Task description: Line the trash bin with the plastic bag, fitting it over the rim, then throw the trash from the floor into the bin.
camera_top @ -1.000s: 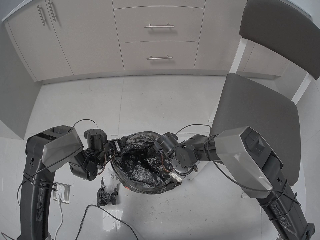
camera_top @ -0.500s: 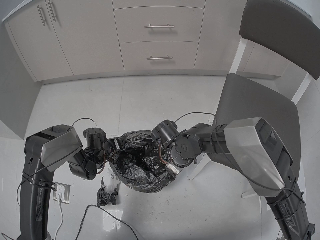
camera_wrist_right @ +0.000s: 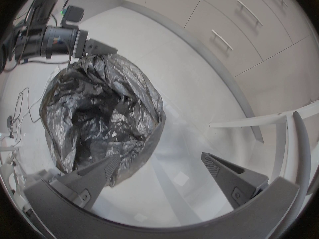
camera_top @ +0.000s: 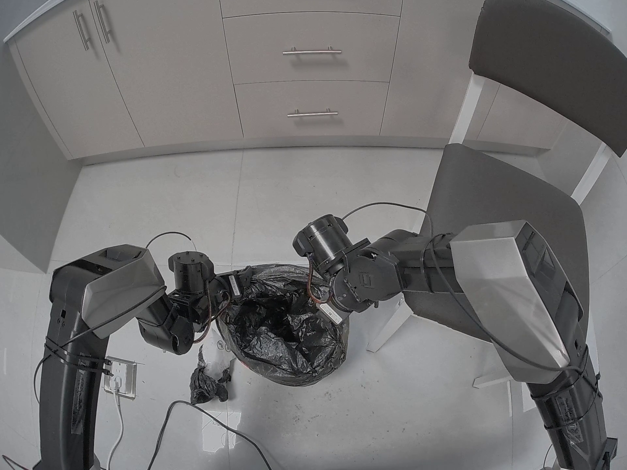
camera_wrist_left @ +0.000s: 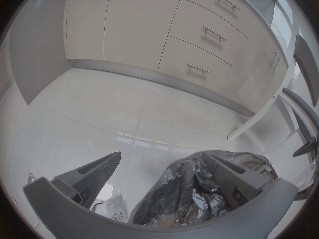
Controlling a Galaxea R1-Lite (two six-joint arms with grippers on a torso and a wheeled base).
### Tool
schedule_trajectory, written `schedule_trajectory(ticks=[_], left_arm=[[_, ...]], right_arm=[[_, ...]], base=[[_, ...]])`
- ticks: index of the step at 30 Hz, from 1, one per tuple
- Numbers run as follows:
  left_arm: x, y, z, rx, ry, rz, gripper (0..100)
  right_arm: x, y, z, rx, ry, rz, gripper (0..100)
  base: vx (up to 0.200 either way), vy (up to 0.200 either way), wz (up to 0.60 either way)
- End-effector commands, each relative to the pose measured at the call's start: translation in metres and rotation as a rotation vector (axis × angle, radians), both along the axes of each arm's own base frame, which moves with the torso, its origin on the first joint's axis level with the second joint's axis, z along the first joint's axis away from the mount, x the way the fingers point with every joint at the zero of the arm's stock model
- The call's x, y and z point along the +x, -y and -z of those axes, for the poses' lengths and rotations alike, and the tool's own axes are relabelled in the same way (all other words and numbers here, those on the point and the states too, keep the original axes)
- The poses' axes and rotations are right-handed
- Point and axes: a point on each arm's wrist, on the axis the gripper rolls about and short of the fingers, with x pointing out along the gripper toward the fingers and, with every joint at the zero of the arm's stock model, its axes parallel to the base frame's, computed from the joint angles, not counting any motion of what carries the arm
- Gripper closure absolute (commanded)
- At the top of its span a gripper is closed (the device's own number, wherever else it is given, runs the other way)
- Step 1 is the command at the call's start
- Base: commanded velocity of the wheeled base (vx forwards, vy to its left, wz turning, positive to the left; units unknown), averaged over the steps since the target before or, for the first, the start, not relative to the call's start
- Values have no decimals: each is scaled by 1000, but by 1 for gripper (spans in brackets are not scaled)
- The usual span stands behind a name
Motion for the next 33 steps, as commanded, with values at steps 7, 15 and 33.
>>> schedule_trajectory(ticks=[7, 15, 33], left_arm=[[-2, 8, -8, -2, 16, 2, 0], [-4, 10, -6, 0, 10, 7, 0], [-6, 15, -8, -1, 12, 16, 0]], right_arm=[[13, -6, 27, 33, 40, 8, 0], [25, -4, 33, 78, 105, 23, 0], [42, 20, 13, 99, 148, 84, 0]], base=[[0, 0, 0], [0, 0, 0], [0, 0, 0]])
